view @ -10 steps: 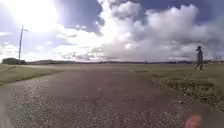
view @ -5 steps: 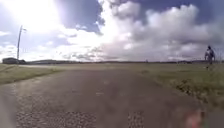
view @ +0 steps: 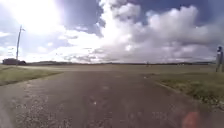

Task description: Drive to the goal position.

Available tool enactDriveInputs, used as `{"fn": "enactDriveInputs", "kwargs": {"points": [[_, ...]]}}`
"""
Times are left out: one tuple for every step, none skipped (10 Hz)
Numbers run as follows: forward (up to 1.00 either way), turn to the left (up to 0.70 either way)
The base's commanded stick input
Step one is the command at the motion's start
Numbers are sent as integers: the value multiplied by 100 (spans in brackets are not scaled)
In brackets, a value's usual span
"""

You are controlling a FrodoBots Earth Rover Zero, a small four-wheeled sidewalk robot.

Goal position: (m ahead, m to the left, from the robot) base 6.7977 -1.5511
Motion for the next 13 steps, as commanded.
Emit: {"fn": "enactDriveInputs", "kwargs": {"points": [[85,0],[85,0],[85,0],[85,0],[85,0],[85,0],[85,0],[0,0],[0,0],[0,0],[0,0],[0,0],[0,0]]}}
